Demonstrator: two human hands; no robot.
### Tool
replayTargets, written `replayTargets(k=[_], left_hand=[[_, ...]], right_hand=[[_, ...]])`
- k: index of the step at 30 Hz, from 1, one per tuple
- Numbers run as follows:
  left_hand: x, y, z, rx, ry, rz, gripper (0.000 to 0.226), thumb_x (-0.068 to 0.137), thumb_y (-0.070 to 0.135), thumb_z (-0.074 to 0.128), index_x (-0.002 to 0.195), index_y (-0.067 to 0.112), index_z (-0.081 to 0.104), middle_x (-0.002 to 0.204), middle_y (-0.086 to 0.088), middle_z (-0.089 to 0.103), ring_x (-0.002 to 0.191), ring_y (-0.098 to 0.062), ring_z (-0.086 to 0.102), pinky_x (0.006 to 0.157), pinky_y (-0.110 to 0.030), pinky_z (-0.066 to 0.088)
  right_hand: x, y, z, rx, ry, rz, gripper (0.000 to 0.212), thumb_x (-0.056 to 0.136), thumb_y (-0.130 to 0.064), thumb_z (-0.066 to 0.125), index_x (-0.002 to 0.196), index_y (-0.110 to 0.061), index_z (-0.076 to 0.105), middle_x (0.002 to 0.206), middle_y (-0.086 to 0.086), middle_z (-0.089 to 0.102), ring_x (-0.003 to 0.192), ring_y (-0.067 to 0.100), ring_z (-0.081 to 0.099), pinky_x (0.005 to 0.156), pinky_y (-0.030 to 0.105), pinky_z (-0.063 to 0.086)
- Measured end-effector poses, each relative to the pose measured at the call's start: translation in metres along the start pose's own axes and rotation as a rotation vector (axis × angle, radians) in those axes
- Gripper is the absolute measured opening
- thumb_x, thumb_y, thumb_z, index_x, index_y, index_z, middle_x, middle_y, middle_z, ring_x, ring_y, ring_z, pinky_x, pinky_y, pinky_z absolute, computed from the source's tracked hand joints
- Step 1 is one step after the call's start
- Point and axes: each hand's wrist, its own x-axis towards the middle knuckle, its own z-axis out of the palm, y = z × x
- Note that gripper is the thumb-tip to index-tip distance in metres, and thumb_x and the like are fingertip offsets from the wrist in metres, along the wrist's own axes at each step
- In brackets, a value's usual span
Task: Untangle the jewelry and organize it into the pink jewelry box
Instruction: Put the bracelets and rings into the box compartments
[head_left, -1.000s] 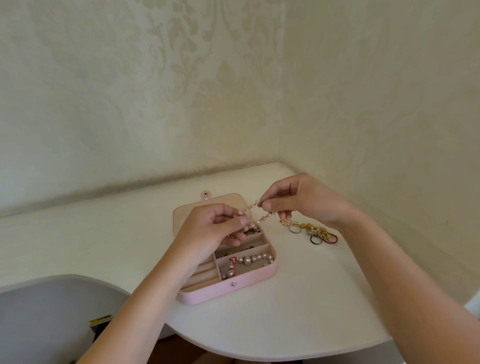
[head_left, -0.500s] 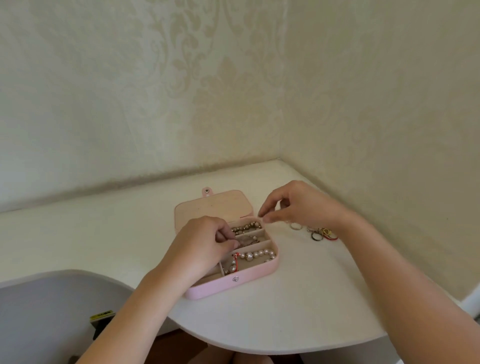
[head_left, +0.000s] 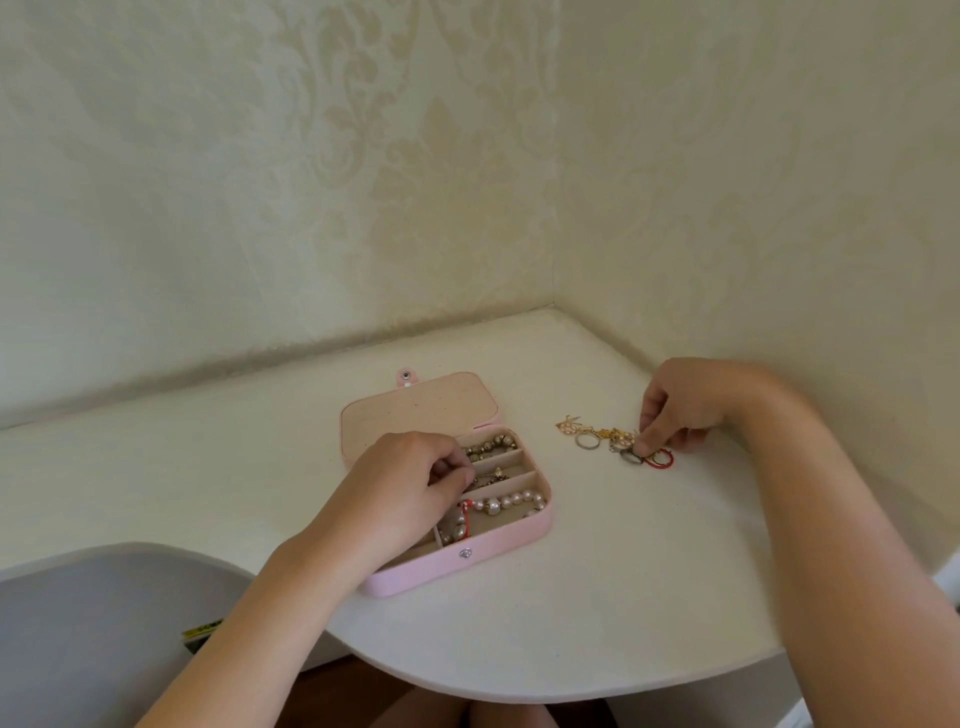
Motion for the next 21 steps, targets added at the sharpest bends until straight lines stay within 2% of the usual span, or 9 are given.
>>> replayTargets(k=[2, 6, 10, 16, 19, 21], left_hand=[[0.001, 0.000, 0.000, -0.002, -0.005, 0.000, 0.009, 0.087, 0.027, 0.062, 0.082, 0.027, 0.069, 0.069, 0.018, 0.060, 0.070, 0.005, 0.054, 0.056, -0.009, 0.033], [0.000, 0.001, -0.002, -0.044, -0.014, -0.015, 0.009, 0.086, 0.025, 0.063, 0.081, 0.027, 0.070, 0.069, 0.017, 0.061, 0.069, 0.006, 0.054, 0.058, -0.008, 0.036], [0.000, 0.002, -0.003, -0.082, -0.012, -0.029, 0.009, 0.086, 0.026, 0.064, 0.079, 0.027, 0.070, 0.071, 0.015, 0.064, 0.068, 0.005, 0.056, 0.058, -0.008, 0.037], [0.004, 0.013, -0.003, -0.357, 0.034, -0.048, 0.011, 0.084, 0.018, 0.067, 0.076, 0.024, 0.071, 0.072, 0.006, 0.070, 0.065, -0.004, 0.060, 0.063, -0.015, 0.043], [0.013, 0.024, -0.002, -0.585, 0.035, -0.068, 0.007, 0.082, 0.014, 0.070, 0.081, 0.021, 0.072, 0.081, -0.002, 0.072, 0.070, -0.008, 0.059, 0.070, -0.018, 0.045], [0.020, 0.033, -0.002, -0.700, 0.000, -0.080, 0.009, 0.078, 0.022, 0.074, 0.087, 0.022, 0.072, 0.084, -0.001, 0.072, 0.076, -0.009, 0.062, 0.076, -0.023, 0.047]], right_hand=[[0.000, -0.002, 0.001, -0.026, -0.014, -0.001, 0.008, 0.070, -0.015, 0.078, 0.067, -0.013, 0.071, 0.059, 0.002, 0.066, 0.060, 0.016, 0.059, 0.051, 0.018, 0.046], [0.000, -0.002, 0.001, -0.044, 0.047, -0.010, 0.009, 0.071, -0.012, 0.075, 0.065, -0.012, 0.069, 0.063, 0.005, 0.067, 0.062, 0.018, 0.061, 0.066, 0.026, 0.052], [-0.002, -0.001, -0.007, 0.066, 0.172, -0.132, 0.009, 0.075, -0.013, 0.074, 0.068, -0.015, 0.068, 0.056, -0.003, 0.063, 0.051, 0.007, 0.054, 0.058, 0.018, 0.043], [-0.006, -0.006, -0.009, 0.367, 0.156, -0.329, 0.005, 0.079, -0.003, 0.069, 0.076, -0.006, 0.067, 0.075, 0.005, 0.068, 0.070, 0.013, 0.060, 0.072, 0.021, 0.050], [-0.014, -0.013, -0.010, 0.587, 0.090, -0.483, 0.009, 0.082, 0.001, 0.064, 0.078, -0.006, 0.065, 0.077, 0.009, 0.068, 0.068, 0.012, 0.062, 0.068, 0.018, 0.052], [-0.017, -0.020, -0.008, 0.705, 0.049, -0.554, 0.010, 0.083, 0.003, 0.062, 0.077, -0.006, 0.063, 0.076, 0.013, 0.067, 0.063, 0.013, 0.062, 0.062, 0.018, 0.053]])
